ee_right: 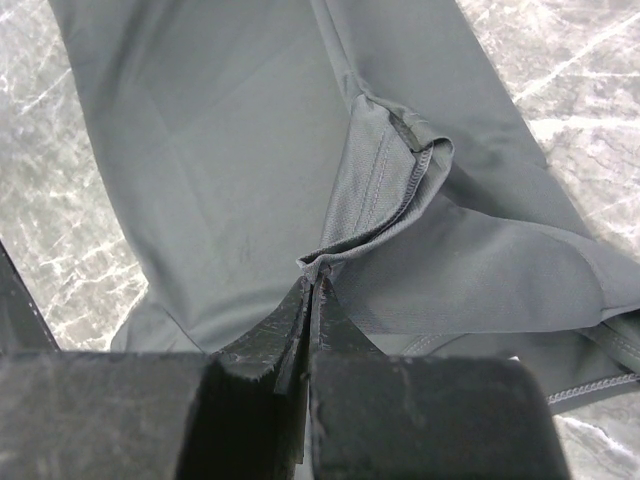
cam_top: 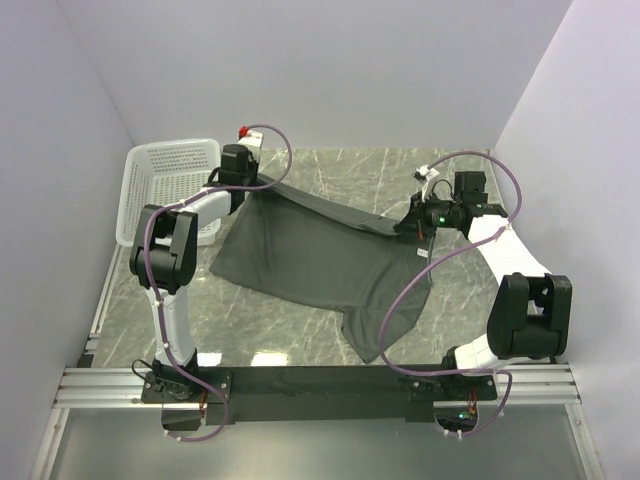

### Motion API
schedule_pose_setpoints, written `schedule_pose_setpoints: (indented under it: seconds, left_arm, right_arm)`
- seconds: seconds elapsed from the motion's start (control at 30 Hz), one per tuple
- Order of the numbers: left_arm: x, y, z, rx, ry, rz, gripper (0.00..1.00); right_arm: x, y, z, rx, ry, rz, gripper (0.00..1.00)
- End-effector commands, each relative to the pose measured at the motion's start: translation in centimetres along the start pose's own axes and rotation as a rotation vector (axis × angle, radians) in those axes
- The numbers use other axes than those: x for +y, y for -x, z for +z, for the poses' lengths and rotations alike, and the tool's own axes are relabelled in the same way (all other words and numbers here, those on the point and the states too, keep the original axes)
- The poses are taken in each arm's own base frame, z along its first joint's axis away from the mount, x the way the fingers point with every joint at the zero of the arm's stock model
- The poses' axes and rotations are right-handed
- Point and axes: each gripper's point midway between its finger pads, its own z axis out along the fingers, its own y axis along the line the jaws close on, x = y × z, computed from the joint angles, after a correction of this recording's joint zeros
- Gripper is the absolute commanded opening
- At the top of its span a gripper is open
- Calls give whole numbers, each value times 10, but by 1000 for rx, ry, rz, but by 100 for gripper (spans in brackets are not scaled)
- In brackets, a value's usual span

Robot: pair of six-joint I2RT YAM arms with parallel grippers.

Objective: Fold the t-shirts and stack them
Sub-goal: Fold the tshirt

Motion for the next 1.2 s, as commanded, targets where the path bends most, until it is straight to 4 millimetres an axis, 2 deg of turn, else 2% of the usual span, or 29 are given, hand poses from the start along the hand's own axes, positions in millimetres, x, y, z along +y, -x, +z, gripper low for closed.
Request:
schedule_pose_setpoints:
  seconds: [0.0,0.4,0.63,0.8,0.9,0.93,1.03,1.17]
  left_arm:
    - [9,21,-11,-48,26,13,0]
    - [8,14,-15,-13,19,8,1]
    - [9,36,-29,-51,10,-22,1]
    - [0,34,-38,-28,-46,-25,4]
    - [-4,28,-45,-15,-78,-26,18]
    - [-4,30,-49,-24,-77,-30,31]
    - [-3,32,-56,-41,-79,-46,49]
    - [-6,50,-62,-66,-104,-66,56]
  right_arm:
    - [1,1,-3,-1,-17,-37,0]
    - [-4,-8,-2,31,-37,-31,0]
    - [-8,-11,-1,41,-51,-22,0]
    - [-9,-12,-1,45,-59,-25,0]
    - [-10,-13,-1,51,-64,-24,0]
    - [-10,-12,-1,51,-64,-26,0]
    - [-11,-14,0,60,-61,-22,0]
    - [-10,-16,1,69,-47,-14,0]
